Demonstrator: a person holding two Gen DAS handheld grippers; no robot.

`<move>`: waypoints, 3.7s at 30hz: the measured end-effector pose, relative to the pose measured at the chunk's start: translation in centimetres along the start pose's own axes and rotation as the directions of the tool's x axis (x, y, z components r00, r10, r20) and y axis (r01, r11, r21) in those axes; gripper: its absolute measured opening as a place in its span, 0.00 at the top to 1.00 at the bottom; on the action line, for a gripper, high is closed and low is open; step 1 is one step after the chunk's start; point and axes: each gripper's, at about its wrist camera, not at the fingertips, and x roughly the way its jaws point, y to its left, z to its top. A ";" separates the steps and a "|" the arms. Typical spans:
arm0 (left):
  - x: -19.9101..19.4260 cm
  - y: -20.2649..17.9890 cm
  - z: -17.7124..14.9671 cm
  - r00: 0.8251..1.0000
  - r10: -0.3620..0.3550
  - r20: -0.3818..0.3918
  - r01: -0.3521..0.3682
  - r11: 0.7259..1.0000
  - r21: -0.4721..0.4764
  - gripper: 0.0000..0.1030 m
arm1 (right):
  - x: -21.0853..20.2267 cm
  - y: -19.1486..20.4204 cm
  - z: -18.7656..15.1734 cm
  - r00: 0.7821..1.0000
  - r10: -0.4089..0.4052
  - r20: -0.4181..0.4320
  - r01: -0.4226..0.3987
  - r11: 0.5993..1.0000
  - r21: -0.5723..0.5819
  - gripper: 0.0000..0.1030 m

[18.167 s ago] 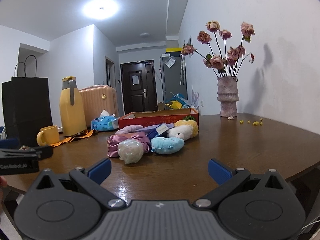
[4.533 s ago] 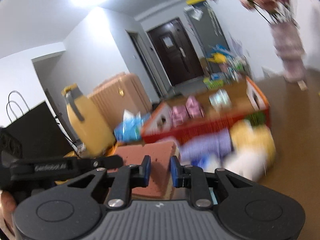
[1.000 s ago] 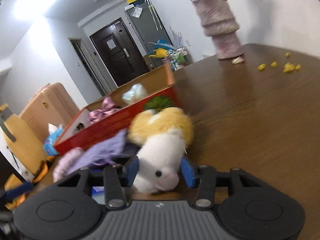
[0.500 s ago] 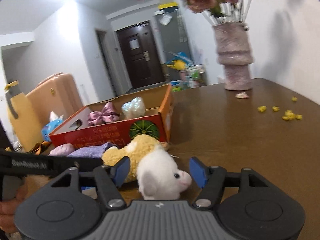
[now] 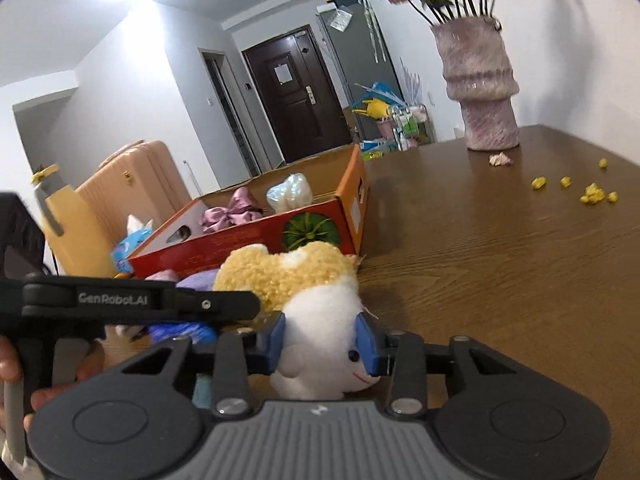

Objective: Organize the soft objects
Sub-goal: 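Lift the plush toy with both tools and carry it over the box, then open both tools to drop the plush toy into the box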

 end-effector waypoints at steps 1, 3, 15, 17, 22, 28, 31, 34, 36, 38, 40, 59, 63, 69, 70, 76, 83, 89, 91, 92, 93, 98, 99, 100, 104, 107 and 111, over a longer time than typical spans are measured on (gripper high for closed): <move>-0.7 -0.4 -0.6 1.000 -0.002 -0.009 0.002 1.000 0.013 0.61 | -0.9 0.4 -0.6 1.000 0.005 -0.009 -0.005 1.000 -0.015 0.64; -1.5 -1.0 -1.8 1.000 -0.004 -0.028 0.005 0.999 0.046 0.60 | -2.4 1.0 -1.7 0.999 0.016 -0.031 -0.018 0.999 -0.035 0.64; -8.0 -2.8 -5.0 0.977 0.140 0.160 -0.164 0.975 0.151 0.39 | -5.6 4.6 -5.3 0.973 0.216 -0.085 -0.221 0.974 -0.055 0.61; -9.4 -2.6 -5.2 0.970 0.162 0.181 -0.189 0.972 0.141 0.38 | -6.2 6.0 -5.6 0.950 0.302 -0.084 -0.308 0.948 -0.082 0.65; -10.9 -2.2 -7.1 0.973 0.179 0.144 -0.194 0.976 0.096 0.38 | -8.1 4.1 -3.4 0.984 0.160 0.074 -0.157 0.986 -0.048 0.61; -8.9 -2.9 -9.6 0.999 0.039 0.016 -0.039 0.999 0.033 0.41 | -2.9 0.1 0.1 0.994 0.102 0.033 -0.102 0.995 -0.001 0.44; -7.6 -3.8 -10.2 0.999 0.043 -0.013 -0.042 0.997 0.067 0.46 | -0.4 -1.3 0.5 0.989 0.143 -0.030 -0.140 0.987 0.073 0.53; -7.2 -3.4 -10.8 0.999 0.019 -0.045 -0.018 0.999 0.033 0.57 | -1.2 -0.9 -1.1 0.989 0.139 -0.046 -0.133 0.985 0.113 0.69; -7.5 -2.3 -11.0 0.999 -0.001 -0.047 0.001 1.000 -0.002 0.58 | -3.6 -0.3 -2.7 0.993 0.112 -0.031 -0.107 0.985 0.138 0.69; -8.1 -1.0 -11.3 0.999 -0.023 -0.042 0.021 0.999 -0.049 0.62 | -5.6 0.7 -4.2 0.996 0.084 -0.021 -0.079 0.985 0.155 0.69; -9.2 0.6 -11.7 0.998 -0.049 -0.027 0.046 0.994 -0.101 0.62 | -7.0 2.0 -5.5 0.997 0.070 -0.025 -0.066 0.985 0.163 0.69; -10.4 2.8 -11.8 0.993 -0.117 0.020 0.118 0.971 -0.209 0.59 | -7.1 4.5 -6.7 0.992 0.103 -0.070 -0.092 0.985 0.147 0.57; -10.3 3.2 -11.8 0.989 -0.150 0.011 0.148 0.955 -0.259 0.61 | -7.6 4.6 -6.6 0.994 0.095 -0.060 -0.085 0.986 0.143 0.60; -11.7 1.5 -10.4 0.975 -0.211 0.067 0.221 0.946 -0.238 0.60 | -10.2 5.1 -4.0 0.996 0.077 0.037 -0.080 0.992 0.098 0.61; -11.9 1.4 -9.5 0.972 -0.220 0.087 0.235 0.943 -0.237 0.60 | -10.4 5.2 -3.1 0.995 0.082 0.058 -0.086 0.993 0.084 0.61; -10.9 2.1 0.4 0.956 -0.183 0.230 0.222 0.962 -0.156 0.60 | -6.1 5.5 6.3 0.977 0.126 0.171 -0.121 0.992 -0.040 0.62; -3.7 6.2 10.4 0.970 -0.081 0.229 0.115 0.984 -0.136 0.61 | 7.0 4.1 15.6 0.989 0.107 0.104 -0.105 0.994 -0.032 0.62; 4.0 10.5 12.0 0.994 -0.029 0.105 0.047 0.982 -0.180 0.61 | 15.5 2.0 15.4 0.999 0.040 -0.016 -0.040 0.999 0.006 0.62; 5.5 11.1 11.6 0.997 -0.020 0.068 0.032 0.983 -0.183 0.61 | 17.1 1.8 14.6 0.998 0.015 -0.053 -0.015 1.000 -0.011 0.62; 6.0 11.3 11.3 0.998 -0.017 0.054 0.026 0.984 -0.175 0.61 | 17.5 1.9 14.3 0.998 0.001 -0.065 -0.003 1.000 -0.028 0.62; 6.5 11.3 11.1 0.999 -0.016 0.033 0.021 0.986 -0.163 0.62 | 18.0 2.1 14.0 0.996 -0.018 -0.088 0.013 0.999 -0.051 0.62; 7.0 10.6 10.5 0.999 -0.022 0.041 0.027 0.994 -0.102 0.57 | 18.2 4.1 12.4 0.987 -0.135 -0.089 0.118 0.977 -0.180 0.60; 6.6 10.4 10.5 0.999 -0.007 0.051 0.012 0.996 -0.090 0.57 | 17.8 4.4 12.4 0.986 -0.150 -0.074 0.135 0.973 -0.187 0.60; 6.2 10.3 10.5 0.998 0.006 0.059 -0.001 0.996 -0.084 0.57 | 17.3 4.4 12.6 0.985 -0.158 -0.066 0.143 0.971 -0.190 0.60; 2.0 10.1 11.2 0.993 0.050 0.106 -0.044 0.998 -0.053 0.53 | 14.5 5.3 14.2 0.988 -0.153 -0.023 0.146 0.968 -0.203 0.60; -2.8 10.1 11.8 0.978 0.123 0.166 -0.121 0.992 -0.023 0.46 | 11.4 6.3 15.6 0.989 -0.145 0.027 0.147 0.964 -0.220 0.55; -9.7 10.2 11.5 0.928 0.270 0.256 -0.280 0.960 0.005 0.40 | 6.3 8.1 16.7 0.988 -0.126 0.094 0.147 0.952 -0.269 0.46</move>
